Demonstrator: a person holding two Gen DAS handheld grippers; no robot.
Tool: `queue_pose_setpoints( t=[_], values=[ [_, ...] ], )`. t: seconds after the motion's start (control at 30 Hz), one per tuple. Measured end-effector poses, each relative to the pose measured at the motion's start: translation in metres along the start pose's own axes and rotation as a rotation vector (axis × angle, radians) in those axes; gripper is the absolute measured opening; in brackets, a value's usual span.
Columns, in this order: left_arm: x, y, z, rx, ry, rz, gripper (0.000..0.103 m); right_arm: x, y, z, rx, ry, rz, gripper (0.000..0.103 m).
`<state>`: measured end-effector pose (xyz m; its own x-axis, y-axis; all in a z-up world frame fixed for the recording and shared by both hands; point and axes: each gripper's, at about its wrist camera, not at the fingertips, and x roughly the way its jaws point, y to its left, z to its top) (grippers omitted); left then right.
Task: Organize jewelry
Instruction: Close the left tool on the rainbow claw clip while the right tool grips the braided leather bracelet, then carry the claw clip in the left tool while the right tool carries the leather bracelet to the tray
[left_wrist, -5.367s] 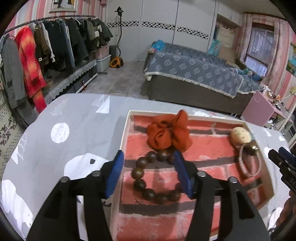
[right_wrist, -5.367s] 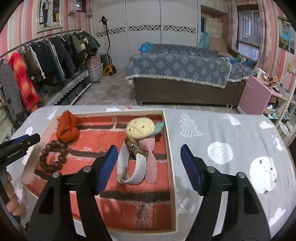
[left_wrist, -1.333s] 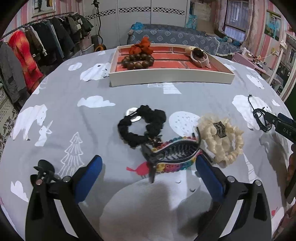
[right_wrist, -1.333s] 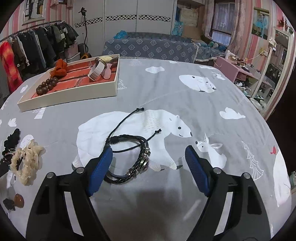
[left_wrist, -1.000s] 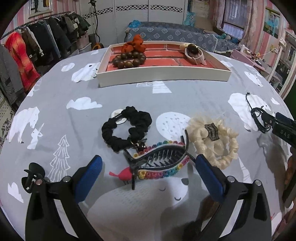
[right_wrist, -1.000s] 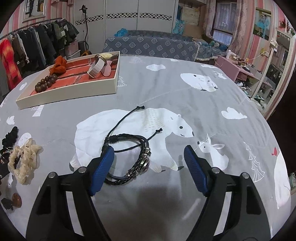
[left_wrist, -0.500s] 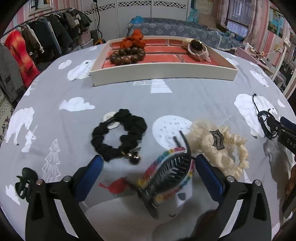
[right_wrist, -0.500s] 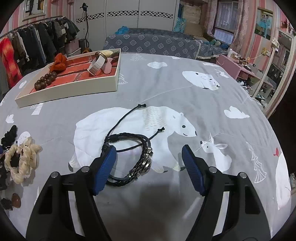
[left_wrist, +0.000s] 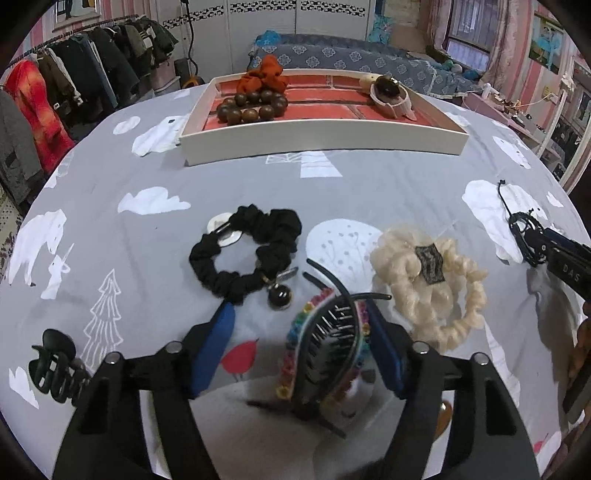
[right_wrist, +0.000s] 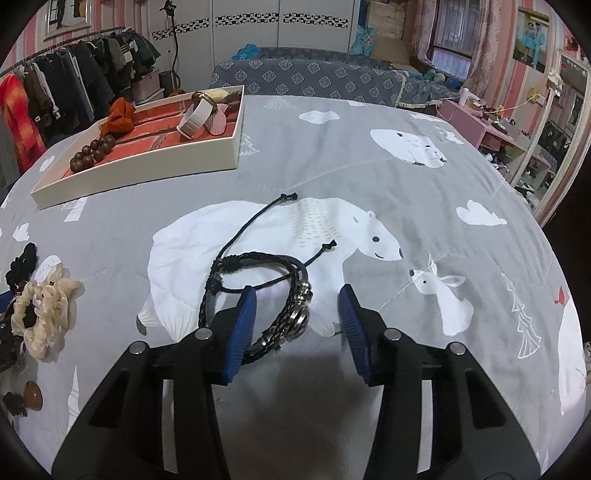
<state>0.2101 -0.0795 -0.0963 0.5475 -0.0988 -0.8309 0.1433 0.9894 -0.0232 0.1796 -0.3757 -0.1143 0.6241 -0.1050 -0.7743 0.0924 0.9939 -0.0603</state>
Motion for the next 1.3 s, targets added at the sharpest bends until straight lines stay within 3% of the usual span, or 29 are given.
queue_pose_setpoints(
  t=[0.13,0.3,0.5,0.57,1.0,1.3],
  values=[
    [-0.006,0.005,-0.005,0.003,0.000,-0.007,0.055,0.000,0.002,-0.001,-0.006,0.002,0.003,0.044],
    [-0.012,0.011,-0.011,0.012,-0.003,-0.013,0.041,0.000,0.007,-0.002,-0.024,0.003,0.014,0.028],
    [-0.016,0.021,-0.014,0.013,-0.006,-0.042,0.040,0.000,0.003,-0.001,-0.002,0.002,0.036,0.023],
    [-0.018,0.025,-0.015,0.011,-0.009,-0.047,0.040,-0.001,0.000,0.000,0.011,-0.007,0.038,0.015],
    [-0.052,0.055,0.010,-0.039,-0.096,-0.120,0.040,-0.029,0.006,0.011,-0.005,-0.120,0.024,0.015],
    [-0.065,0.074,0.024,-0.076,-0.117,-0.156,0.040,-0.025,0.009,0.014,-0.001,-0.105,0.040,0.015]
  ],
)
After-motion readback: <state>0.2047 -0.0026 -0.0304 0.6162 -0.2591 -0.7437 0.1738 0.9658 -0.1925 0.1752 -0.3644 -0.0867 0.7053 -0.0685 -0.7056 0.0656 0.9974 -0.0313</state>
